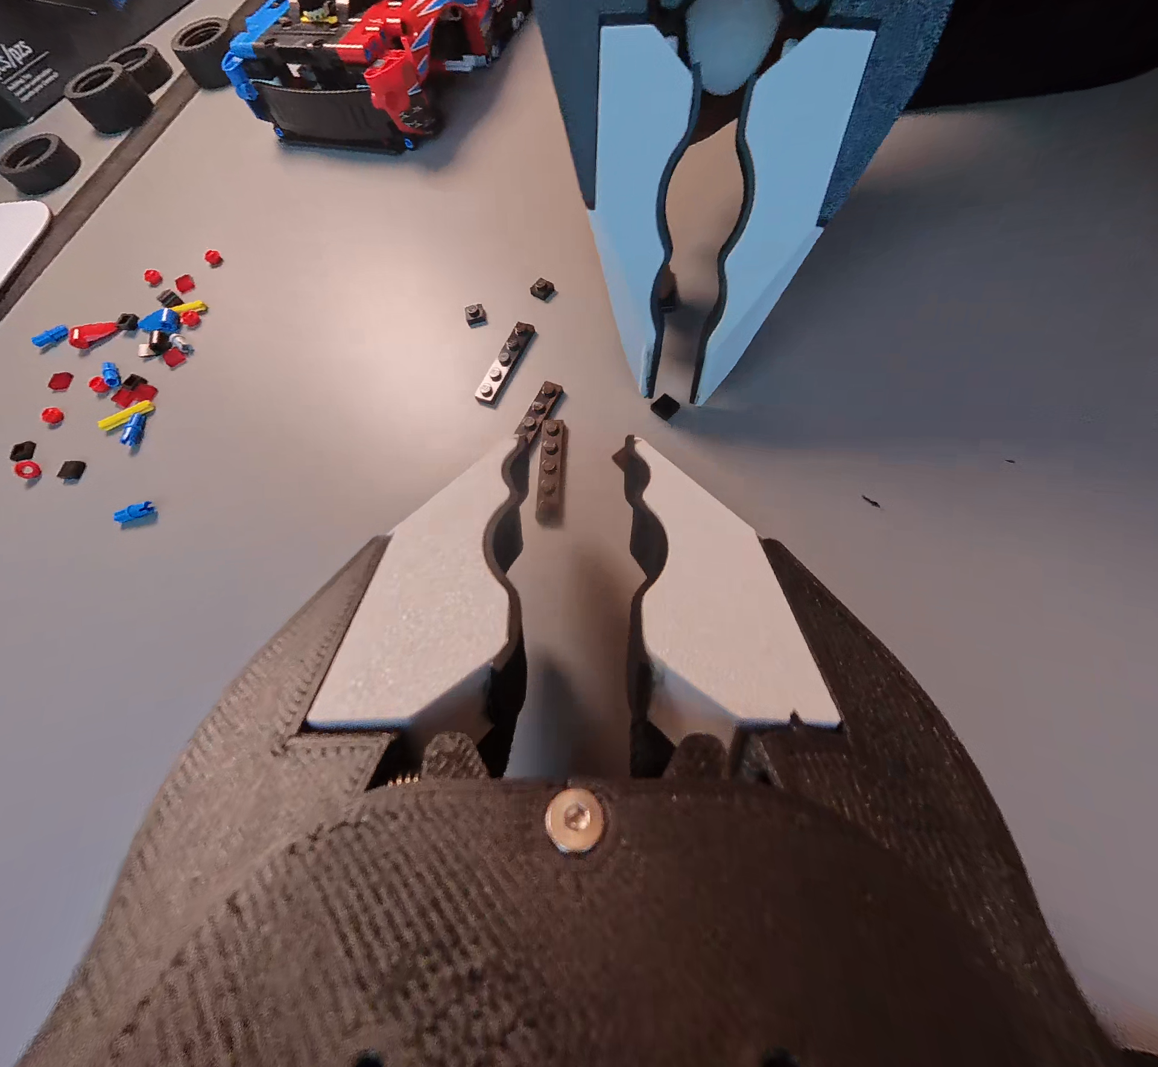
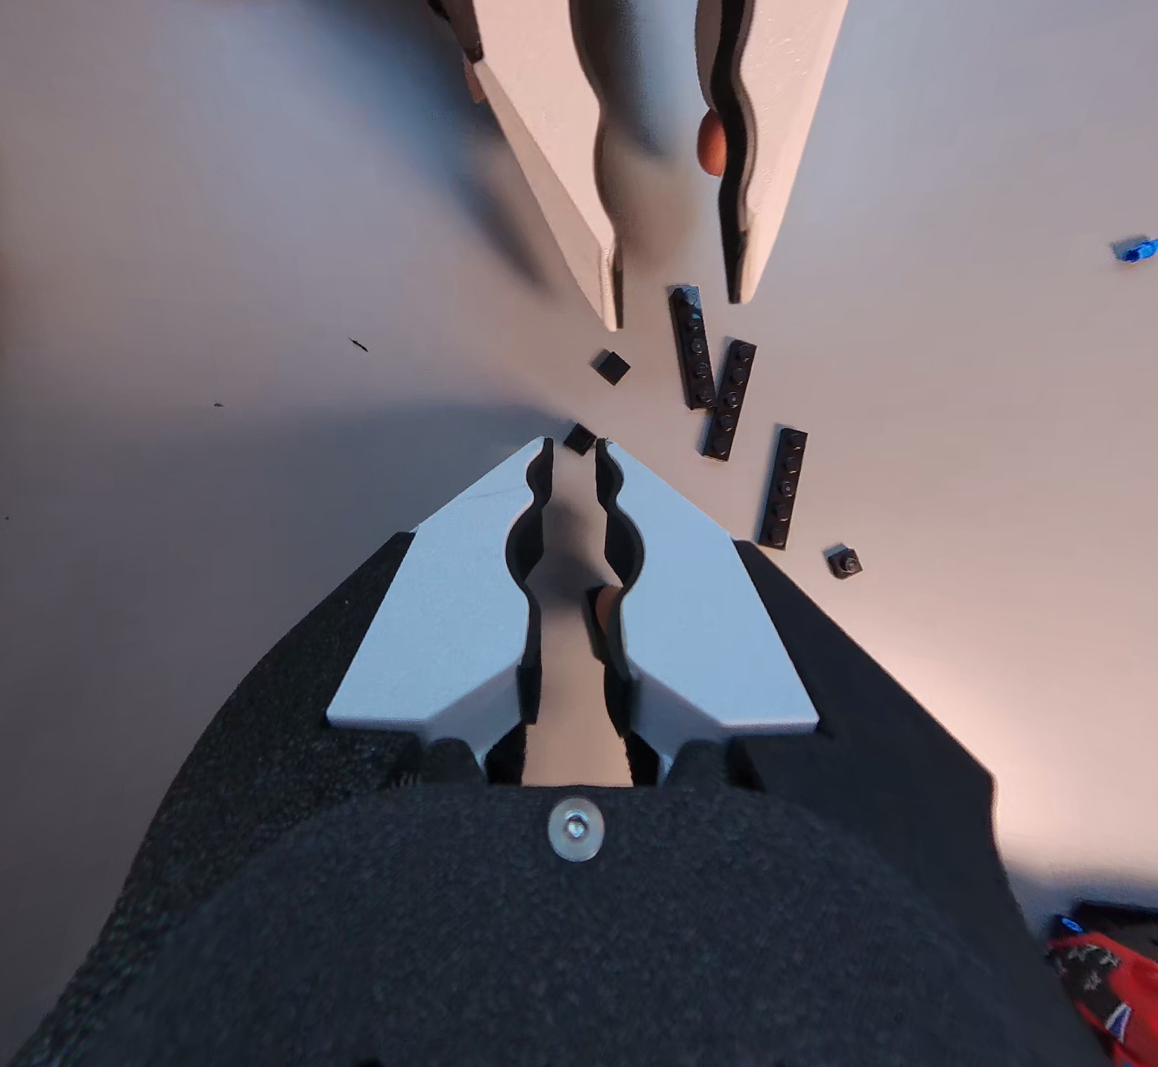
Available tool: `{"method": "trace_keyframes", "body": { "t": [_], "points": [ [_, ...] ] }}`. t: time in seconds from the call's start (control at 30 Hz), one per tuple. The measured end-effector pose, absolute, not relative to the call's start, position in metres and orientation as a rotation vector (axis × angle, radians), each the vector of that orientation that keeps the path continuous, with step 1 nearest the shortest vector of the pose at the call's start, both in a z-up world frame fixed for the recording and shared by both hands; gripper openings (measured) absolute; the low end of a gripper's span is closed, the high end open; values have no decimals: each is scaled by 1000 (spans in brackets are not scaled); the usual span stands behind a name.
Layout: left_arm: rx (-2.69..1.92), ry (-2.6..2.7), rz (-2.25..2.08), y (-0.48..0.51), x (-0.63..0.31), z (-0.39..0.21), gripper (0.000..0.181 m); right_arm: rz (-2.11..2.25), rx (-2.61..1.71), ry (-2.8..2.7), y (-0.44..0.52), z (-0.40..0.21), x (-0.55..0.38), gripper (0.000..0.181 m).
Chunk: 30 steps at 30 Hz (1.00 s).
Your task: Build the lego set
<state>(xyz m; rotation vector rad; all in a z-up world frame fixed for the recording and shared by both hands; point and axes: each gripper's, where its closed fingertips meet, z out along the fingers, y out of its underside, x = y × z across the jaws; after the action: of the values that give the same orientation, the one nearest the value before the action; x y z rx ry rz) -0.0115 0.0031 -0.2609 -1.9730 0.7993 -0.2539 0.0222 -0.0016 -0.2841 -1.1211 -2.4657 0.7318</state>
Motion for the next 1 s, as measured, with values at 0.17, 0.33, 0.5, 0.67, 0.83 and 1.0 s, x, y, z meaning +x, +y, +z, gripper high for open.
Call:
{"method": "trace_keyframes", "body": {
  "t": [0.17,0.33,0.5,0.67,0.83,1.0],
  "points": [
    [-1979,864,-287,-4,-3,-266,26,719,-1137,-2494,-2,-286,20,7],
    [-1974,882,-320,-7,1,-266,24,726,-1141,-2500,-3,-286,19,6],
    [-1930,831,-421,-8,8,-254,21,1011,-1146,-2326,-11,-255,10,6],
    [-1889,738,-582,-9,14,-240,16,1042,-1096,-2236,-9,-241,11,6],
    [-1891,698,-588,-5,14,-239,13,1002,-1070,-2246,-10,-247,14,6],
    [-1930,715,-528,-2,14,-247,12,1011,-1045,-2232,-11,-245,13,6]
  ]
}}
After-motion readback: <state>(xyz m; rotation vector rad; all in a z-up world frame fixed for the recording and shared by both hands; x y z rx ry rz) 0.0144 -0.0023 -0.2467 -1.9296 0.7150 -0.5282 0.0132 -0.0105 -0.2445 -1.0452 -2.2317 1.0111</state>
